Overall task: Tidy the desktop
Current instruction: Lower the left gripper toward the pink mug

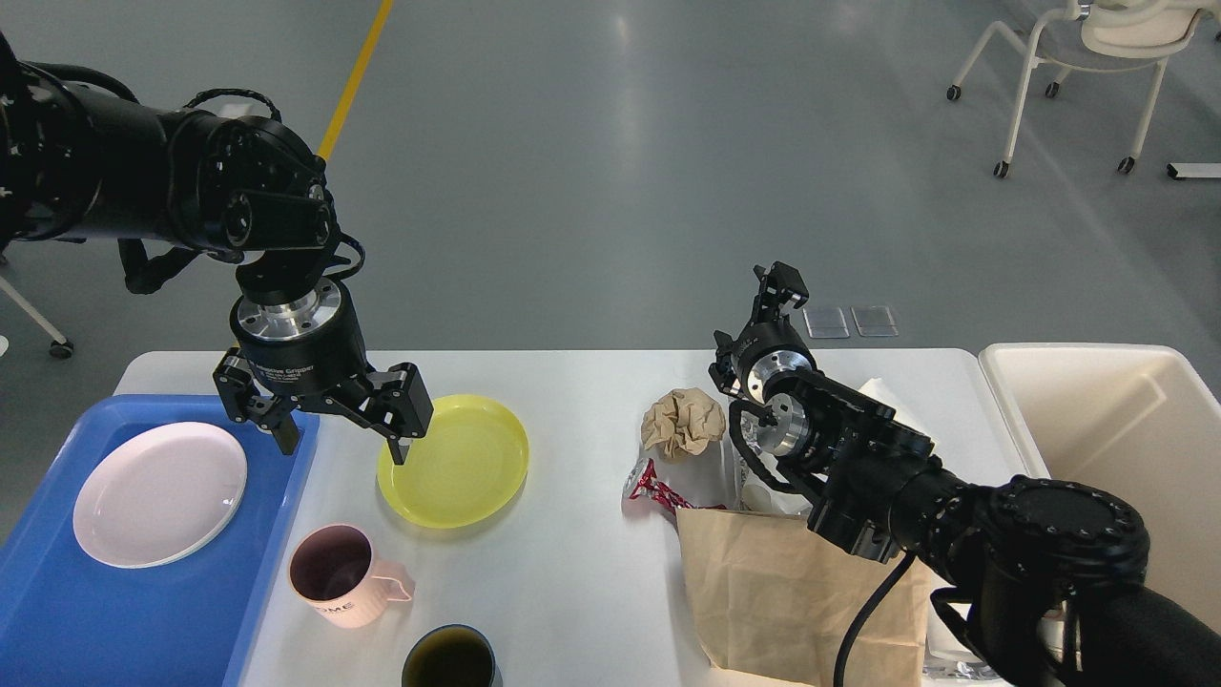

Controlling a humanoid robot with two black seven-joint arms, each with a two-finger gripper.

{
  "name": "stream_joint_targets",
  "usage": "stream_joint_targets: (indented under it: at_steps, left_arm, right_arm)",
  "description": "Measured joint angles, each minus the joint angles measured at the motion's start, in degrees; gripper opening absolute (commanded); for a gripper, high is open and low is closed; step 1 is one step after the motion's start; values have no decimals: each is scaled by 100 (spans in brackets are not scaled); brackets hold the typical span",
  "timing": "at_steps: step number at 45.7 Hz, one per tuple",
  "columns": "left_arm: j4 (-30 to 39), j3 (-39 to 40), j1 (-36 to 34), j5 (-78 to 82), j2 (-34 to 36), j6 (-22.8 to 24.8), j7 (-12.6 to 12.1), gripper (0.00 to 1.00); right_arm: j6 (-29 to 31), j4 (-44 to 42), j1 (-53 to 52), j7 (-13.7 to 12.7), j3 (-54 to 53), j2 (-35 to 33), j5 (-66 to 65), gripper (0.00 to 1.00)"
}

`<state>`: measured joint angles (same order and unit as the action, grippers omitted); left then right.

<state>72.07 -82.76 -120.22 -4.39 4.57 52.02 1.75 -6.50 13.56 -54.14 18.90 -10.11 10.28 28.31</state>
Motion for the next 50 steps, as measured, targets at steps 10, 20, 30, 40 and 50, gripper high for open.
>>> stream_joint_targets:
  at_steps: [10, 20, 30, 40, 50]
  left_arm:
    - [-6, -20, 213, 0, 305, 0, -7, 100]
    - [-28, -100, 942, -1, 358, 19, -18, 100]
    - [-42, -175, 1113, 0, 712, 1, -19, 100]
    - [-152, -183, 1480, 5, 695, -418, -23, 100]
    - [-164, -189, 1711, 9, 688, -723, -11, 100]
  right_arm:
    - [0, 2, 0, 0, 0, 0, 0, 100]
    - [0, 4, 0, 0, 0, 0, 0, 100]
    - [0, 5, 0, 0, 0, 0, 0, 100]
    - [0, 5, 0, 0, 0, 0, 0, 100]
    - [0, 5, 0, 0, 0, 0, 0, 100]
